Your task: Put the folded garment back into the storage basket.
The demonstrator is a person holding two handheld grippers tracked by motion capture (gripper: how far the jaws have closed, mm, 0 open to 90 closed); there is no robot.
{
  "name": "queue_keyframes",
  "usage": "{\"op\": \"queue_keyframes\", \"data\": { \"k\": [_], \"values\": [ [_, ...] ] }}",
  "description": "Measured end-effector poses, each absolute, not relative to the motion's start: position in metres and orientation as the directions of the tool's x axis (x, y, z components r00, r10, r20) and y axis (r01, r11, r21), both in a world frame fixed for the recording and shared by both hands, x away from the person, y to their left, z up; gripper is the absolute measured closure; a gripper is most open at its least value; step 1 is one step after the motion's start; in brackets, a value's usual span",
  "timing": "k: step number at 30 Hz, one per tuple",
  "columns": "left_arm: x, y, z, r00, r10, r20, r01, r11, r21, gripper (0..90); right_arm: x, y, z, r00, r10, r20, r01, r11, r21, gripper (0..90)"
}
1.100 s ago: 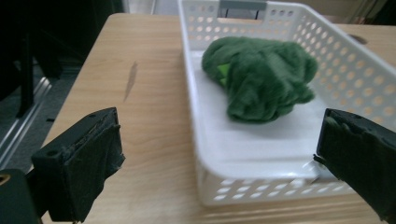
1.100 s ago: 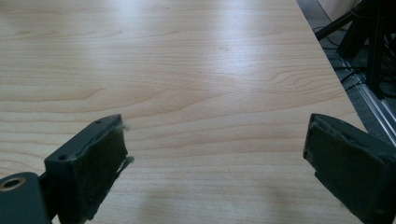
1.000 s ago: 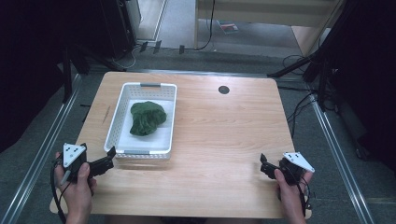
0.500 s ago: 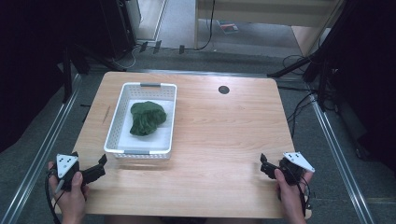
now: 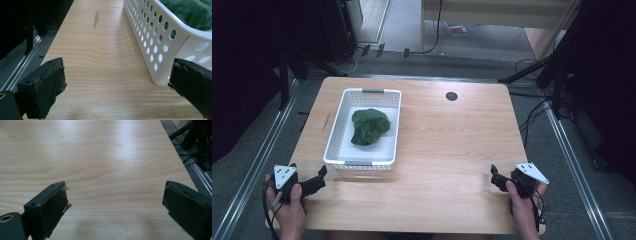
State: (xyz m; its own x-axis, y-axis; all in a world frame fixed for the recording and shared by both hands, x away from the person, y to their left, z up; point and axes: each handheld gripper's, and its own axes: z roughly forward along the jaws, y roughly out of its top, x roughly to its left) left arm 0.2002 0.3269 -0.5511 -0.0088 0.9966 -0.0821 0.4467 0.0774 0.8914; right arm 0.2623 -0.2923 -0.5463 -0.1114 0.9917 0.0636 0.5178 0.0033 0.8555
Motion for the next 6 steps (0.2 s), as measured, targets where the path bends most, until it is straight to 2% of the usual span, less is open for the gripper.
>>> {"op": "queue_keyframes", "data": {
  "k": [6],
  "values": [
    [0.2001,0.3284,-0.5512,-0.01,0.995,-0.1,0.447,0.094,0.889,0.8,0.2623,-0.2922,-0.5464,-0.113,0.992,0.062,0.519,0.005,0.855,6.2]
  ]
}}
